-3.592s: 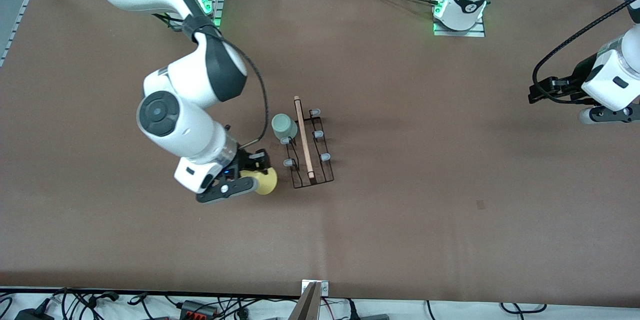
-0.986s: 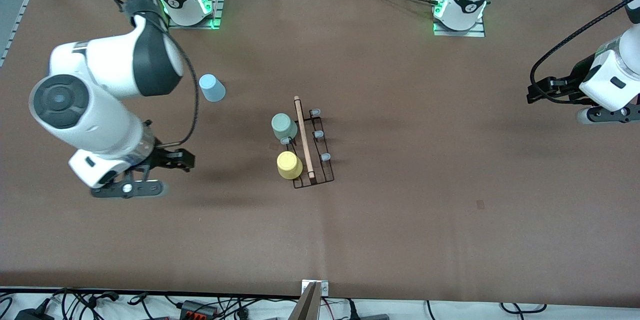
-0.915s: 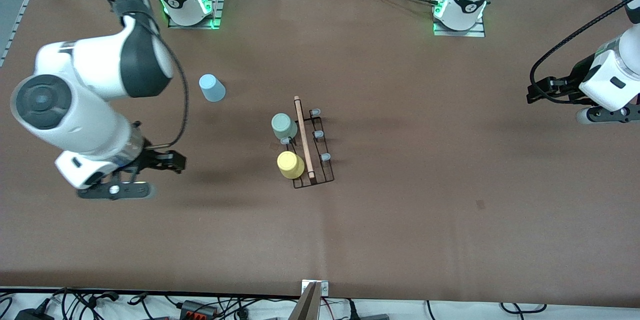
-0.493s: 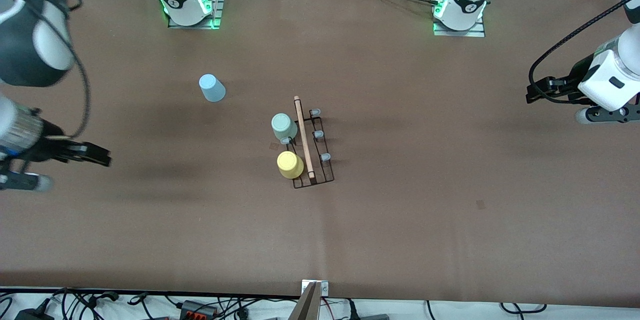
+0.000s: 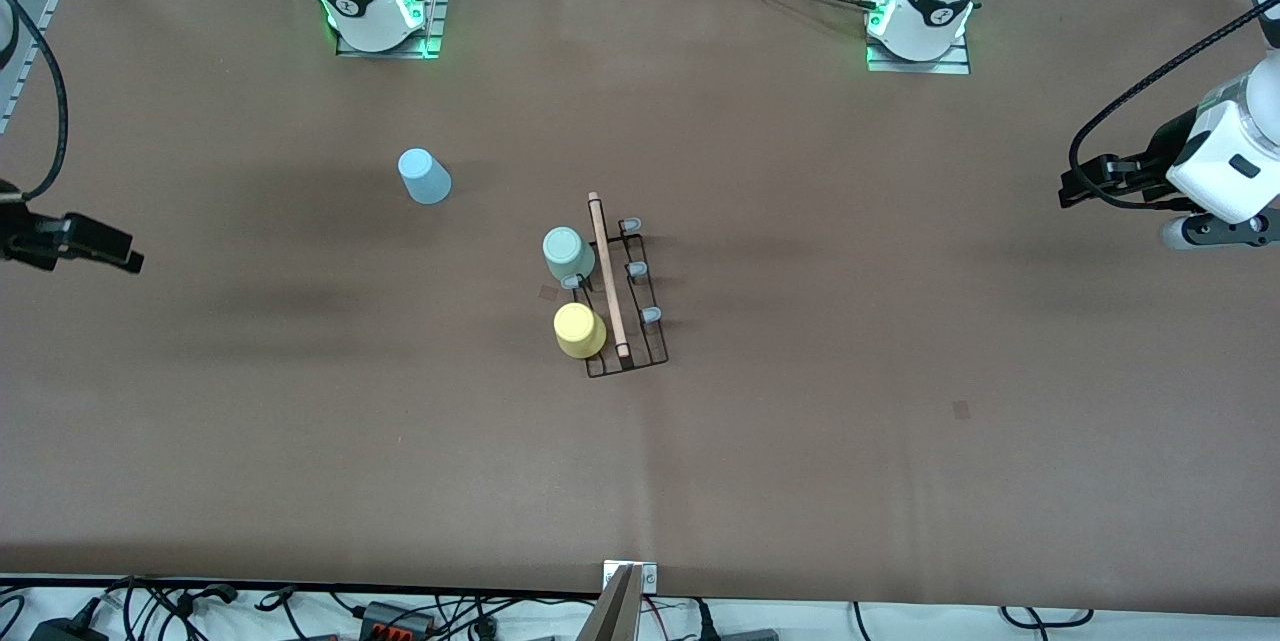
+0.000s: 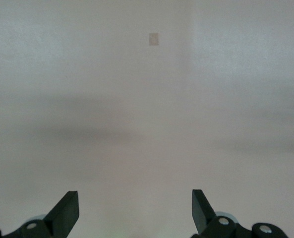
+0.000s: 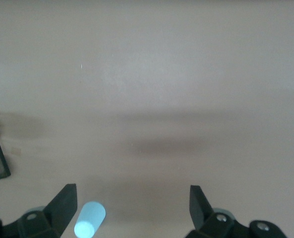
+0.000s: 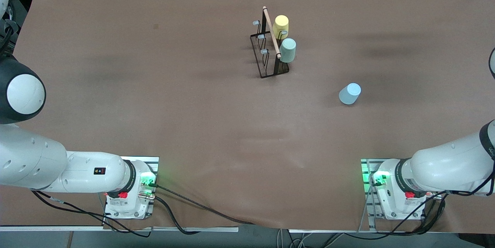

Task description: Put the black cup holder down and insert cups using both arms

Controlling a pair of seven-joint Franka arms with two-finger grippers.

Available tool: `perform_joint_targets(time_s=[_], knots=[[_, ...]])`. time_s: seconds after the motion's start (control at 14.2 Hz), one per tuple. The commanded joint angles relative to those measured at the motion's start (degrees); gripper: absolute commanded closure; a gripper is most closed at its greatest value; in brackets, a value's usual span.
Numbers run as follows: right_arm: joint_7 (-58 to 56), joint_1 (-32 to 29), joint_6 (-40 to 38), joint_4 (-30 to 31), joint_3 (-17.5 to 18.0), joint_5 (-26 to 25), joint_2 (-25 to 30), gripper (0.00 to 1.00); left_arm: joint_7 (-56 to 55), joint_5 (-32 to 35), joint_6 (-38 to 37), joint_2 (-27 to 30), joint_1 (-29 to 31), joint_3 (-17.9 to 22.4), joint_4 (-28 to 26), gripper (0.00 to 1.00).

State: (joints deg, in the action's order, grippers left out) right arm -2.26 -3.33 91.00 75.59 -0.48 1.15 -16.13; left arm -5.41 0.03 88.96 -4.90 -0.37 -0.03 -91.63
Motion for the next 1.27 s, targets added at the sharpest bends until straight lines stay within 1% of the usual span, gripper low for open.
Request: perform_joint_targets(time_s=[0.0, 0.14, 0.21, 0.28, 0.56, 0.63, 1.2], knots=[[-0.38, -0.54, 2.50, 7.52, 0.83, -1.06, 4.69, 0.00, -0.12, 0.94, -0.54, 0.51, -0.25, -1.37, -0.12, 0.00], [0.14, -0.45, 8.11, 17.34, 0.83, -1.15, 10.04, 0.00, -0.12, 0.94, -0.54, 0.51, 0.37, -1.38, -0.12, 0.00], [0.93, -0.45, 10.32, 21.22, 0.83, -1.15, 12.68, 0.00, -0.30, 0.94, -0.62, 0.60, 0.37, -1.47, -0.12, 0.00], [1.72, -0.54, 10.69, 23.44, 0.83, -1.15, 14.53, 0.00, -0.39, 0.94, -0.63, 0.60, 0.37, -1.47, -0.12, 0.00], [1.03, -0.54, 7.53, 22.15, 0.92, -1.06, 15.60, 0.00, -0.30, 0.94, -0.54, 0.51, 0.37, -1.38, -0.12, 0.00], [1.03, -0.54, 5.52, 21.36, 0.83, -0.88, 15.52, 0.00, -0.04, 1.03, -0.54, 0.51, 0.37, -1.47, 0.14, 0.00], [0.94, -0.45, 5.33, 21.18, 1.00, -1.23, 15.86, 0.00, -0.30, 0.94, -0.54, 0.60, 0.37, -1.56, -0.04, 0.00]])
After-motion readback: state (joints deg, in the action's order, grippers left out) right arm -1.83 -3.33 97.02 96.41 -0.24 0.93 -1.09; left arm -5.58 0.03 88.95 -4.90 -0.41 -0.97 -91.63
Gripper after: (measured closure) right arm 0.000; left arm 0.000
